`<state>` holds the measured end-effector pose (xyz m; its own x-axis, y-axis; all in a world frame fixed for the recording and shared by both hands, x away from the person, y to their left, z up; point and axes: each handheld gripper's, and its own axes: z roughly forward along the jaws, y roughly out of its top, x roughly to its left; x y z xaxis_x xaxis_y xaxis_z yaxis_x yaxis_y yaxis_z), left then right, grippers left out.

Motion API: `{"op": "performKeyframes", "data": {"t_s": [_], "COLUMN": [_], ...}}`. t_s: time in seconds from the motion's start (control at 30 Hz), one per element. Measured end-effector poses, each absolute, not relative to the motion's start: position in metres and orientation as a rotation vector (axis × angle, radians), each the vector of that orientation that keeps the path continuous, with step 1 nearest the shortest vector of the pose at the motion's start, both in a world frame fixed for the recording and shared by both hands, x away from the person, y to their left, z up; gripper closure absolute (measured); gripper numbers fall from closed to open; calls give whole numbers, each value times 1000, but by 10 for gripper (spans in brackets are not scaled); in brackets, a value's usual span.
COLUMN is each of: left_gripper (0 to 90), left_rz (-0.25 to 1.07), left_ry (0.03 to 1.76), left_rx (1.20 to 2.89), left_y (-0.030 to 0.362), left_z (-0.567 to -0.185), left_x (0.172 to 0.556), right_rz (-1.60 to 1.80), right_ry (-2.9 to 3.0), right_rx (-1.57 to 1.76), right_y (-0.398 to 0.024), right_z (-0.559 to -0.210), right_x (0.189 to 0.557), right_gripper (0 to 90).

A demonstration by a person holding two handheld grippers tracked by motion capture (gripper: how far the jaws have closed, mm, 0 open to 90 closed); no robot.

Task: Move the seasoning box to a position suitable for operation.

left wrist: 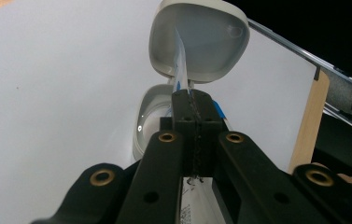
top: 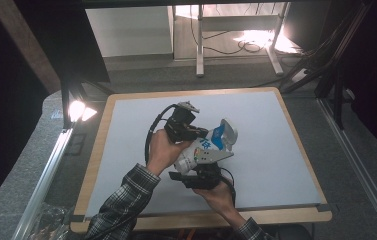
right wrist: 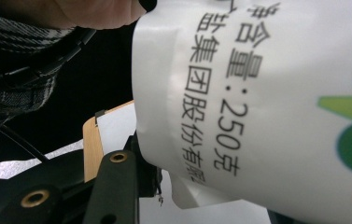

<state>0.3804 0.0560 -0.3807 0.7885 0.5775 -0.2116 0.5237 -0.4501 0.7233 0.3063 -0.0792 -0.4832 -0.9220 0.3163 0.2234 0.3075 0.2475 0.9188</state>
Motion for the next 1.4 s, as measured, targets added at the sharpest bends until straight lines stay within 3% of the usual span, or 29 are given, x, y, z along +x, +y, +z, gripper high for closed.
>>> {"op": "performKeyframes", "data": {"t_s": [1.4], "left_gripper": [900], "left_rz": [84], "left_ry": [810], "left_rx": [2163], "left_y": [54], "left_z": [-379], "left_x": [382], "right_rz": [1837], "right_ry": [2465], "right_rx": [627], "right_y": [-80], "right_z": [-482], "right_x": [306], "right_gripper": [589]}}
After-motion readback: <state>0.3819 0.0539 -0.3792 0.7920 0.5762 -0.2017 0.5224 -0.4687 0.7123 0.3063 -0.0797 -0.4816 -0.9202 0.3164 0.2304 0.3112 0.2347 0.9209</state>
